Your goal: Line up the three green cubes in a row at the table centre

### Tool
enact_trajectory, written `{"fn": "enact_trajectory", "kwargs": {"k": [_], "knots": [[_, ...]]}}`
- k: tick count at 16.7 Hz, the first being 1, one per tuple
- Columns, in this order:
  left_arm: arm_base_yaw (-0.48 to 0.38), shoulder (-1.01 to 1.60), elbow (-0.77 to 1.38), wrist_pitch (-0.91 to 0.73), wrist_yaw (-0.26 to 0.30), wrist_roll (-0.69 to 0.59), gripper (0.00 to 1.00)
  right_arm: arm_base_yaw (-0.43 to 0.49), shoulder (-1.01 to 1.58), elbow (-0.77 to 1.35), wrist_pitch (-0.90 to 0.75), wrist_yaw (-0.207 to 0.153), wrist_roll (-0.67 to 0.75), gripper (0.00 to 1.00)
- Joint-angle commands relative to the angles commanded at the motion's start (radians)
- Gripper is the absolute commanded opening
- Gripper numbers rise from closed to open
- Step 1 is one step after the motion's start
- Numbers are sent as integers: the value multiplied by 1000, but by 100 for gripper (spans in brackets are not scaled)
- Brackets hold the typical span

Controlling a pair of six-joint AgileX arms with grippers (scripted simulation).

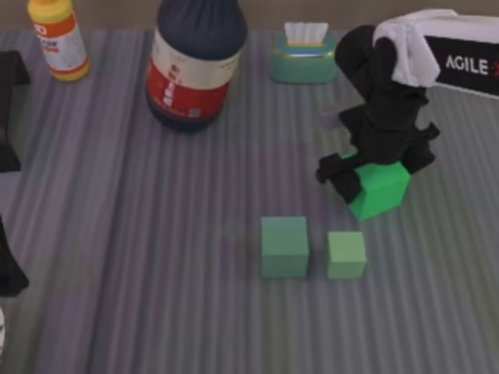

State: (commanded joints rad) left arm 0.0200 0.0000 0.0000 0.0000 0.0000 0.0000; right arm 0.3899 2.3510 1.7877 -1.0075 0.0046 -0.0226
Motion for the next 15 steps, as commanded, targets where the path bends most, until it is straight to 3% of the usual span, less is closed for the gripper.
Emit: {"fn": "enact_trajectory", "kwargs": {"k": [9, 15], "knots": [[0, 0, 0, 0, 0, 0, 100, -3, -8, 5, -6, 0, 1, 0], [0, 0, 0, 0, 0, 0, 100, 2, -51, 147, -202, 0, 2, 0]]}}
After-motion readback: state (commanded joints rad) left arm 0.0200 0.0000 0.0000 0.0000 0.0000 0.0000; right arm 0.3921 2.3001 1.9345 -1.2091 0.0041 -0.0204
